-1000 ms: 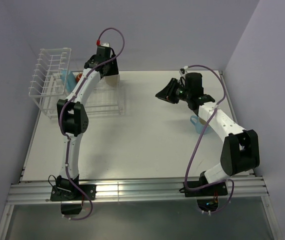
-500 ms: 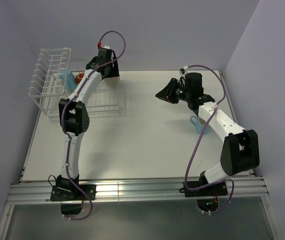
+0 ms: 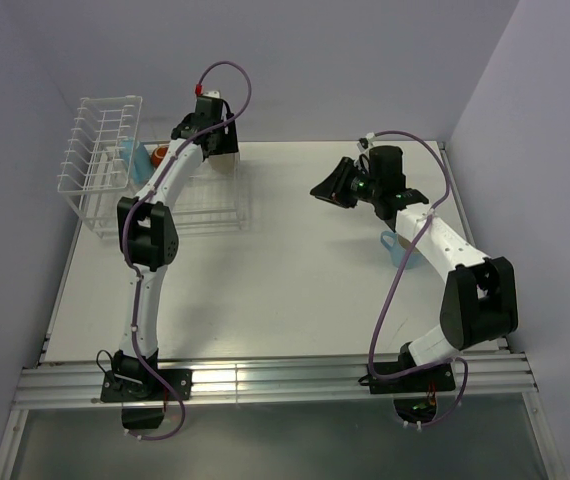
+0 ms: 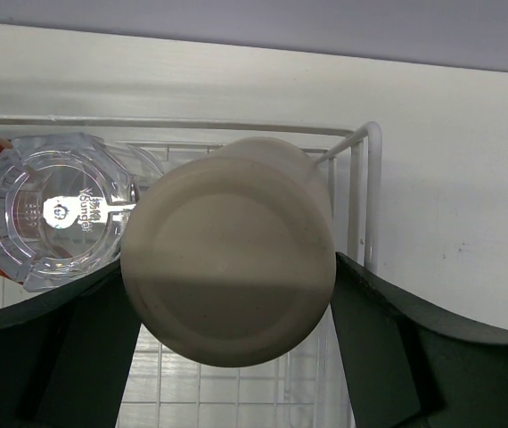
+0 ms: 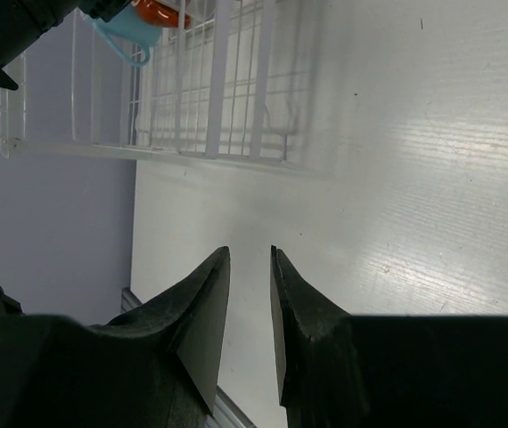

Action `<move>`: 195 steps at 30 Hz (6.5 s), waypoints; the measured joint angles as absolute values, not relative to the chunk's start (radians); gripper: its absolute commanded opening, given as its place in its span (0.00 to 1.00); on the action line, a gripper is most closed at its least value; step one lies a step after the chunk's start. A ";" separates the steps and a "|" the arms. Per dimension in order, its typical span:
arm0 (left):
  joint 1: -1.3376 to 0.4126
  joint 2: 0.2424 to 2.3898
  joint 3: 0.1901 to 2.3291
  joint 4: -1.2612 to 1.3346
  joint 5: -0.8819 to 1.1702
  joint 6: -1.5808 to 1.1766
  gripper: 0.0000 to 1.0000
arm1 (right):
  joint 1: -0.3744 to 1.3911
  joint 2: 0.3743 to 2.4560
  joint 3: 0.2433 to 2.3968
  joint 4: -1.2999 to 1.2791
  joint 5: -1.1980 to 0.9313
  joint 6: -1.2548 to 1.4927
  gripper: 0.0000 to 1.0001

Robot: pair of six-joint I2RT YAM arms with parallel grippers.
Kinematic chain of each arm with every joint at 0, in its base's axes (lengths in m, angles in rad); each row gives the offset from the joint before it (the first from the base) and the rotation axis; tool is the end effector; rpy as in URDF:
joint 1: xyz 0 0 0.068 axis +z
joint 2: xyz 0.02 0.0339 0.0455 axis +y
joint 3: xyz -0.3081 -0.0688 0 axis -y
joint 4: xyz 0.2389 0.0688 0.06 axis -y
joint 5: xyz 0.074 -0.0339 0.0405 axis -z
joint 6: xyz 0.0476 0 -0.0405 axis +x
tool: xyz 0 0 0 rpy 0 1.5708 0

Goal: Load the cups into the dish rack

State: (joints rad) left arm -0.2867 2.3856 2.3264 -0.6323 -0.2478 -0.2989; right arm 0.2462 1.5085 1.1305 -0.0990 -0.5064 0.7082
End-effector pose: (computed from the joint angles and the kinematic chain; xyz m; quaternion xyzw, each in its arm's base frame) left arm 0.5584 -0.1525 0.2940 -0.0581 0.8976 -0.0148 0.4367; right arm 0.3316 0.1071 0.3355 0.0625 0.8348 0.4213 0.3489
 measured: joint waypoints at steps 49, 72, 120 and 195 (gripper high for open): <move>-0.313 2.254 2.114 -0.467 -0.193 -0.226 0.90 | 0.251 1.509 1.131 -0.128 -0.489 0.684 0.33; -0.336 2.122 2.098 -0.455 -0.126 -0.231 0.91 | 0.261 1.507 1.131 -0.147 -0.468 0.681 0.33; -0.336 1.104 1.346 -0.525 0.031 -0.411 0.93 | 0.045 1.157 0.892 -0.585 0.290 0.543 0.45; -0.339 1.170 1.303 -0.480 0.167 -0.455 0.95 | 0.079 1.355 0.981 -0.585 0.032 0.430 0.00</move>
